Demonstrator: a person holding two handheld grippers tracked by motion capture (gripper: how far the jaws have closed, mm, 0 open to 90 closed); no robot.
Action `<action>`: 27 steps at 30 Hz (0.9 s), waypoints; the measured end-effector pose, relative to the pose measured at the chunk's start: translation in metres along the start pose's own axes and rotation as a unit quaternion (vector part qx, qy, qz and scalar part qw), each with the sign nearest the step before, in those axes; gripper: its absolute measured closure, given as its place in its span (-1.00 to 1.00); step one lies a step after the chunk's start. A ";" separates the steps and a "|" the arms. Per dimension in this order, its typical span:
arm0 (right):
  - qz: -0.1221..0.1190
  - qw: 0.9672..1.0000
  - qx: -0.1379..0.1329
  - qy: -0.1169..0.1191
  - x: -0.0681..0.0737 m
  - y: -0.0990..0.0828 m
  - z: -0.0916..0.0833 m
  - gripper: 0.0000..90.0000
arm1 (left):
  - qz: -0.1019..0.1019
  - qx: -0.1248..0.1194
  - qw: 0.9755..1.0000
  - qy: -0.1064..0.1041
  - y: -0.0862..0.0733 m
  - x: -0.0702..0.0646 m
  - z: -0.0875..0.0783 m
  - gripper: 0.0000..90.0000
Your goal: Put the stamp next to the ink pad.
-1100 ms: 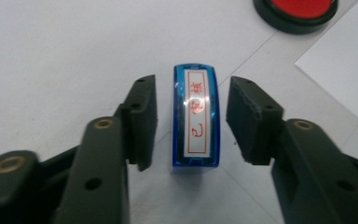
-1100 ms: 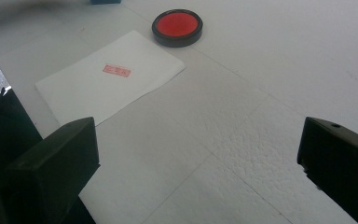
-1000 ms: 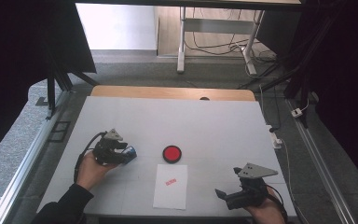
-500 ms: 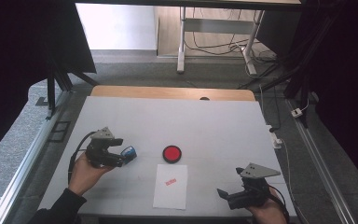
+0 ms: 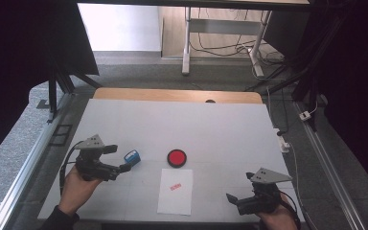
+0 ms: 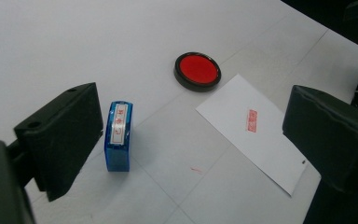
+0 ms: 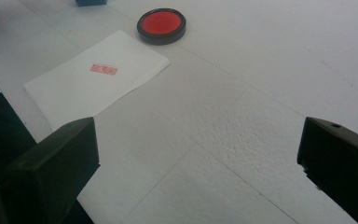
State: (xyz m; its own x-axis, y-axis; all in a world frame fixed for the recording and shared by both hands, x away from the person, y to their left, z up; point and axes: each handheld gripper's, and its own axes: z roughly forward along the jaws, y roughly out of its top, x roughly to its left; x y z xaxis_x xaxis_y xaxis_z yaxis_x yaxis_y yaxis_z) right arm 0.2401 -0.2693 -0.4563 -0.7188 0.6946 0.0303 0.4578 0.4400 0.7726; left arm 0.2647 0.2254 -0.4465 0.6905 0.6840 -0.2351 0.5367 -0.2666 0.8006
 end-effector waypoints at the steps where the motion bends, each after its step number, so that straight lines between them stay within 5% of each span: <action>1: -0.001 1.000 0.001 -0.001 0.000 0.000 0.000 -1.00 | 0.001 -0.002 1.000 -0.001 -0.001 -0.002 -0.003 -0.90; 27: 0.008 1.000 0.000 -0.013 -0.005 -0.004 -0.007 -1.00 | -0.022 -0.023 0.998 0.046 -0.062 -0.021 -0.067 -1.00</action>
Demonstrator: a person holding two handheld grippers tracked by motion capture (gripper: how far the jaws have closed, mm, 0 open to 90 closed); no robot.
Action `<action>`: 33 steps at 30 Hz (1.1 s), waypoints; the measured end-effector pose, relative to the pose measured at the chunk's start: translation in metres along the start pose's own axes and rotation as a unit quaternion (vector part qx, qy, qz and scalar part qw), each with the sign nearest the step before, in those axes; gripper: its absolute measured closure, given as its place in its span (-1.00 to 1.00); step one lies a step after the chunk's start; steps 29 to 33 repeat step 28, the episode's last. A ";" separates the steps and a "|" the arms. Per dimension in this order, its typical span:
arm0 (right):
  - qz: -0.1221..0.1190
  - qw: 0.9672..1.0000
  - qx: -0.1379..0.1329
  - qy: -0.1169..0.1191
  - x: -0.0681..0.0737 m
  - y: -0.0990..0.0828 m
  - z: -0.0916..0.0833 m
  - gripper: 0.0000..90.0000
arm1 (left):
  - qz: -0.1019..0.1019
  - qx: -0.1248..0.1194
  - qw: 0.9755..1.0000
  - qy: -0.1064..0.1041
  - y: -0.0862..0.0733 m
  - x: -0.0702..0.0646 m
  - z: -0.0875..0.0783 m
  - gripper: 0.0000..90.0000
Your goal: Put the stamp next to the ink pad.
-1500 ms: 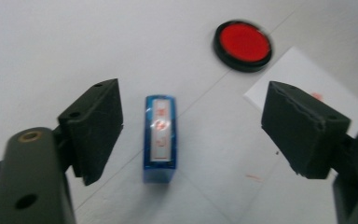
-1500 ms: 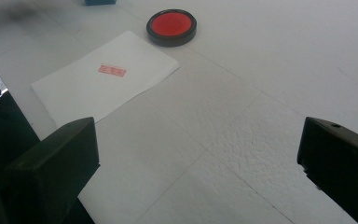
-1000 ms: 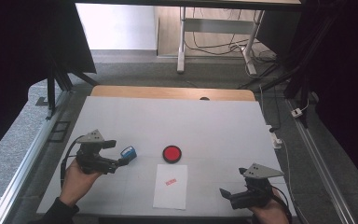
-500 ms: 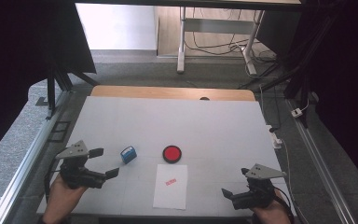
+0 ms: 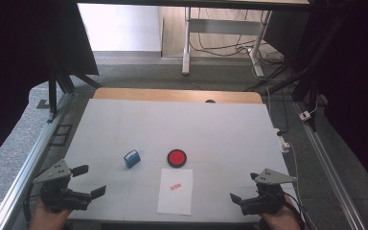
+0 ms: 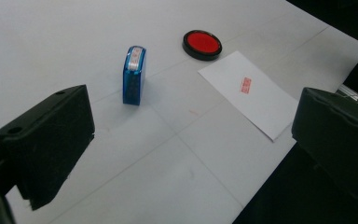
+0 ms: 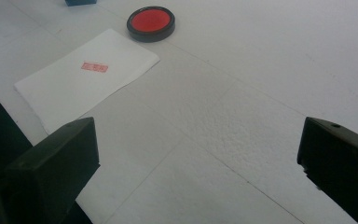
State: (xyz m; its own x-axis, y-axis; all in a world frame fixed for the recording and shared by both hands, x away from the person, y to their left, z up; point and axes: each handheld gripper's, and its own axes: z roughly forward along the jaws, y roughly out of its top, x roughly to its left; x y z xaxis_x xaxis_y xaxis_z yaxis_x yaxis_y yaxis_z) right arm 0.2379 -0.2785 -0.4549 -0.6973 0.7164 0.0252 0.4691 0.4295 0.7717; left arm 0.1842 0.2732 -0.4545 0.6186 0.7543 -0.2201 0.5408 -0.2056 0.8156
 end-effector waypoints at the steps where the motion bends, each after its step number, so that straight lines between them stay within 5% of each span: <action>1: 0.000 1.000 0.000 -0.001 0.000 0.000 0.000 -1.00 | -0.001 0.002 1.000 0.003 -0.002 0.000 -0.002 -1.00; 17: 0.010 1.000 0.007 -0.016 -0.004 -0.003 -0.004 -1.00 | -0.024 0.041 0.998 0.035 -0.031 0.000 -0.012 -1.00; 24: 0.011 1.000 0.012 -0.019 -0.004 -0.003 -0.005 -1.00 | -0.017 0.078 0.995 0.059 -0.032 -0.004 -0.008 -1.00; 33: 0.009 1.000 0.013 -0.019 -0.004 -0.003 -0.004 -1.00 | -0.017 0.082 0.995 0.058 -0.031 -0.004 -0.006 -1.00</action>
